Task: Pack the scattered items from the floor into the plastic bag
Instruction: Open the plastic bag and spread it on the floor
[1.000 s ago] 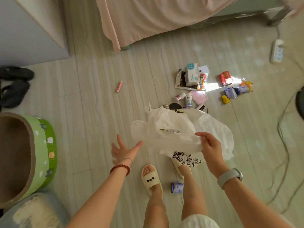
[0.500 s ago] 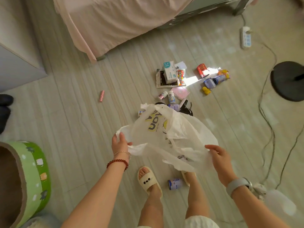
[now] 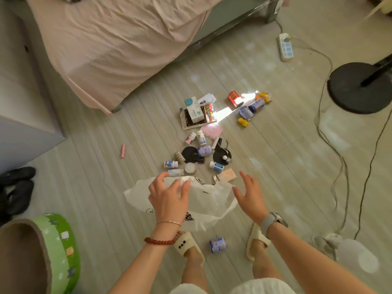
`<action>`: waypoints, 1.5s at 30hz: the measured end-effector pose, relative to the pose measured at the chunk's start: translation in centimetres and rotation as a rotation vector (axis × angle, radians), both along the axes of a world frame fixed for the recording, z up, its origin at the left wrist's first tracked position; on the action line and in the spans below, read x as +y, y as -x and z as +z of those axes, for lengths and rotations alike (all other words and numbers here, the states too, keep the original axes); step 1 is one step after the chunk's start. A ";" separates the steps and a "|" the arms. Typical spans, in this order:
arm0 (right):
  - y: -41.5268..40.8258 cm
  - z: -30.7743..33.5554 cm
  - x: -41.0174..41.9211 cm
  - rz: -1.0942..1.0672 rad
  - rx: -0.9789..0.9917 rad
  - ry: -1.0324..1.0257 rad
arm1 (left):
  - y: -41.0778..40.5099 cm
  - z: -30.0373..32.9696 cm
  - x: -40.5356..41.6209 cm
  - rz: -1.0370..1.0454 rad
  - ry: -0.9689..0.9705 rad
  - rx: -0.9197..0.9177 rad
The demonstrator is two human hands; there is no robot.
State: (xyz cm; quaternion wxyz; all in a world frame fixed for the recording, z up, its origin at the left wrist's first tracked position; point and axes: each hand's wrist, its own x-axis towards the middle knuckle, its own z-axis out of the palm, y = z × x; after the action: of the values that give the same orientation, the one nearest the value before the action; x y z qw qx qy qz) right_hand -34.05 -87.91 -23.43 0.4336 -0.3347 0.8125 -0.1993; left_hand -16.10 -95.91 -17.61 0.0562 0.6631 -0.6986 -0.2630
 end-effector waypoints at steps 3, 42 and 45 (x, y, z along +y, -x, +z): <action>4.7 -0.1 1.7 0.097 -0.035 -0.053 | 4.7 1.3 0.5 -0.070 0.023 -0.073; 43.5 -15.8 -14.9 0.716 0.164 0.229 | 38.1 -23.1 -12.1 -0.332 -0.103 -0.108; 45.3 -20.3 -14.1 0.648 0.059 0.255 | 41.9 -29.6 -11.1 -0.357 -0.290 -0.032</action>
State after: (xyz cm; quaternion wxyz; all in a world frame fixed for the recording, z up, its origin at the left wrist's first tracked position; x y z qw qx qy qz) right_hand -79.37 -102.06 -43.70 0.4055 -0.6322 0.6448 -0.1414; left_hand -58.03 -107.03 -47.26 -0.0980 0.5344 -0.7604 -0.3559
